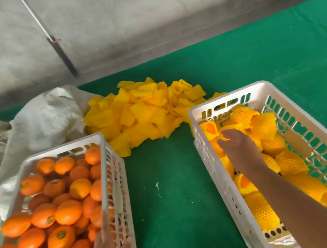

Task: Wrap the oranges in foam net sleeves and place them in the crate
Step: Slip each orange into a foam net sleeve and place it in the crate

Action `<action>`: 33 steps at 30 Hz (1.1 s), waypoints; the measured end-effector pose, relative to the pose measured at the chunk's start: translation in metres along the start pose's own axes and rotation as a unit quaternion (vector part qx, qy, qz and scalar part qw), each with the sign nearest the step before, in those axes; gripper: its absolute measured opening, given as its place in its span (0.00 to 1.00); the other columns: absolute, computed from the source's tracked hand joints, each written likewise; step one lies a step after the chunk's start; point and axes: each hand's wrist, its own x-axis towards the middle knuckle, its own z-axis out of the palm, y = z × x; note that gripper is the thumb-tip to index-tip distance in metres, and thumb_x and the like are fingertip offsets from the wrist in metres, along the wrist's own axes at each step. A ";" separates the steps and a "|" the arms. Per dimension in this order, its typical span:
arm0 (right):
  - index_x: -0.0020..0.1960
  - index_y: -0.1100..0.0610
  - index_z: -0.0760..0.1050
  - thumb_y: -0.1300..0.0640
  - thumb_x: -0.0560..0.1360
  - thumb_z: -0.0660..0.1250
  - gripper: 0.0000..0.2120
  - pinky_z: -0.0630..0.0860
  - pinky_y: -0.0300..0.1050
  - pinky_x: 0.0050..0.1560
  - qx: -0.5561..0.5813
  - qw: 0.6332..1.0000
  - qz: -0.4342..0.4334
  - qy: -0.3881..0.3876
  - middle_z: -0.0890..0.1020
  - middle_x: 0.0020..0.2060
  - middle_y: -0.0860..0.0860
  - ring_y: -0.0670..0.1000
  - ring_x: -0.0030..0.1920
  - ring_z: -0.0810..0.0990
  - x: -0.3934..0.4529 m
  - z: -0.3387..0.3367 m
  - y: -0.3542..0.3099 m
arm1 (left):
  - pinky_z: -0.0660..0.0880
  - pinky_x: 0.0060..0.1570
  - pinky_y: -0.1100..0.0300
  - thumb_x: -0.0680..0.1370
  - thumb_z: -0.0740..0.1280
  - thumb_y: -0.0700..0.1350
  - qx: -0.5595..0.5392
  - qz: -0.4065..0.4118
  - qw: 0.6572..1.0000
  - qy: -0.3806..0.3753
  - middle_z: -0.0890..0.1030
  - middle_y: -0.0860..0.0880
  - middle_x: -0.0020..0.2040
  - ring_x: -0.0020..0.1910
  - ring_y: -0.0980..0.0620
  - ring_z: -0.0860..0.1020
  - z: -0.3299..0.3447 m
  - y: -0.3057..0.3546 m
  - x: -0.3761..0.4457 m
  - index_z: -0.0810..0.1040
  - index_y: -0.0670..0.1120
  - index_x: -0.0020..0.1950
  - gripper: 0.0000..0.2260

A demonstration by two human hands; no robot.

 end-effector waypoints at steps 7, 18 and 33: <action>0.76 0.49 0.73 0.47 0.82 0.70 0.24 0.77 0.55 0.62 -0.110 0.992 -0.065 0.008 0.77 0.73 0.54 0.60 0.67 0.79 -0.059 0.048 -0.044 | 0.83 0.54 0.42 0.87 0.52 0.60 -0.115 0.019 0.993 -0.007 0.79 0.55 0.61 0.55 0.48 0.84 -0.012 -0.038 -0.003 0.51 0.71 0.81 0.23; 0.76 0.45 0.71 0.49 0.82 0.69 0.23 0.69 0.33 0.19 -0.111 0.988 -0.086 -0.064 0.80 0.57 0.49 0.43 0.20 0.75 -0.114 0.142 -0.079 | 0.68 0.71 0.40 0.82 0.68 0.48 0.114 0.057 0.984 0.126 0.67 0.47 0.78 0.78 0.43 0.63 -0.082 -0.095 0.069 0.68 0.52 0.79 0.25; 0.77 0.46 0.71 0.48 0.83 0.67 0.22 0.66 0.27 0.36 -0.118 0.988 -0.019 -0.099 0.78 0.72 0.45 0.52 0.56 0.86 -0.078 0.192 -0.082 | 0.76 0.62 0.43 0.70 0.80 0.60 0.096 0.103 0.979 0.148 0.80 0.49 0.64 0.66 0.42 0.73 -0.102 -0.124 0.120 0.77 0.51 0.70 0.32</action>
